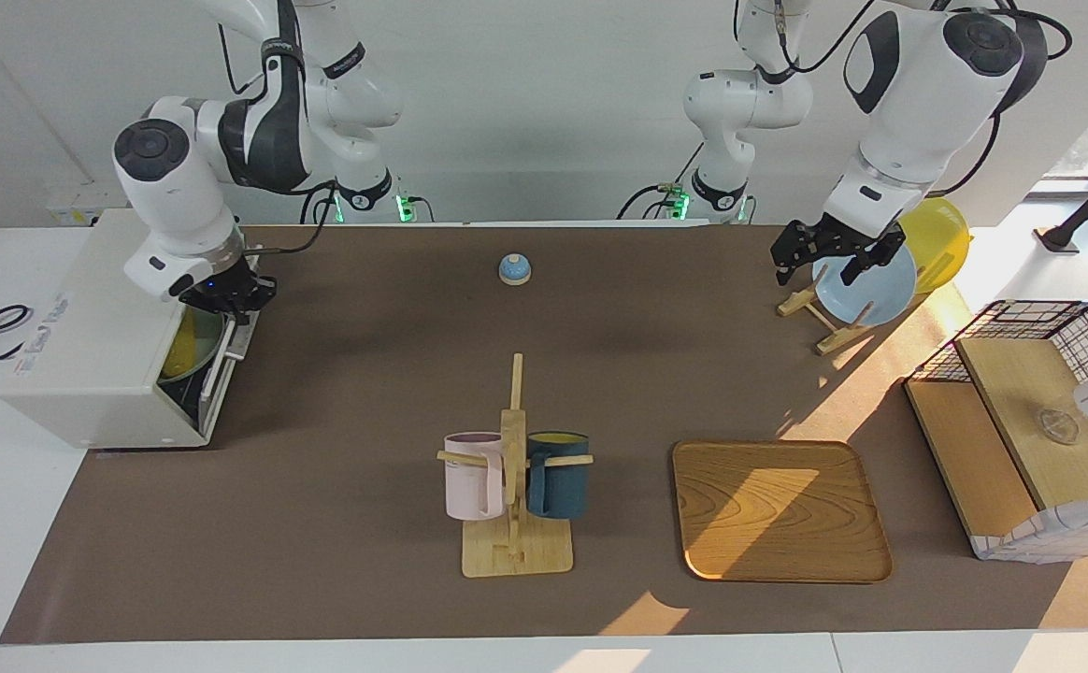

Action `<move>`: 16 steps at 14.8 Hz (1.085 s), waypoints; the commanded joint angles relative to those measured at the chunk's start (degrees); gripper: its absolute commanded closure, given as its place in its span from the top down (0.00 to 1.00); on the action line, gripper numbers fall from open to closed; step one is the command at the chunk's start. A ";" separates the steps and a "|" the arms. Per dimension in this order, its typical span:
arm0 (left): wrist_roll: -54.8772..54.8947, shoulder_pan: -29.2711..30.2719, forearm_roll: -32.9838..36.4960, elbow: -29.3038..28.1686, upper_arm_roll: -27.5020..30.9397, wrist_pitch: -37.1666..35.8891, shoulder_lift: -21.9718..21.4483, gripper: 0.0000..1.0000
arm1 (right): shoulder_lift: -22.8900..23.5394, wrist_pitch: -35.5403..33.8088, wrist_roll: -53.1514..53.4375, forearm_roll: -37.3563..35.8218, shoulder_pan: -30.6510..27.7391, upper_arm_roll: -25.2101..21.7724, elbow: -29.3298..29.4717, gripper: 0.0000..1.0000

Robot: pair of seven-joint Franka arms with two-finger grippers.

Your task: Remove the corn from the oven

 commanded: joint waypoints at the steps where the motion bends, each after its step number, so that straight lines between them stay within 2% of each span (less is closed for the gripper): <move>1: 0.22 0.41 -1.00 0.03 -0.08 -0.08 -0.62 1.00 | 3.30 12.31 0.82 1.22 -1.18 -0.55 -8.05 0.00; 3: 0.22 0.41 -1.00 0.03 -0.08 -0.08 -0.62 1.00 | 3.39 17.69 2.30 1.76 -0.14 -0.37 -11.24 0.00; 10: 0.31 0.41 -1.00 0.12 -0.08 -0.08 -0.62 1.00 | 6.55 19.82 6.35 2.11 2.42 -0.37 -11.60 0.00; 14: 0.22 0.41 -1.00 0.12 -0.08 0.01 -0.62 1.00 | 7.25 19.82 8.10 8.24 4.69 -0.37 -10.46 0.00; 16: 0.22 0.41 -1.00 0.12 -0.08 -0.08 -0.62 1.00 | 7.61 18.34 9.69 11.15 7.24 -0.37 -7.83 0.00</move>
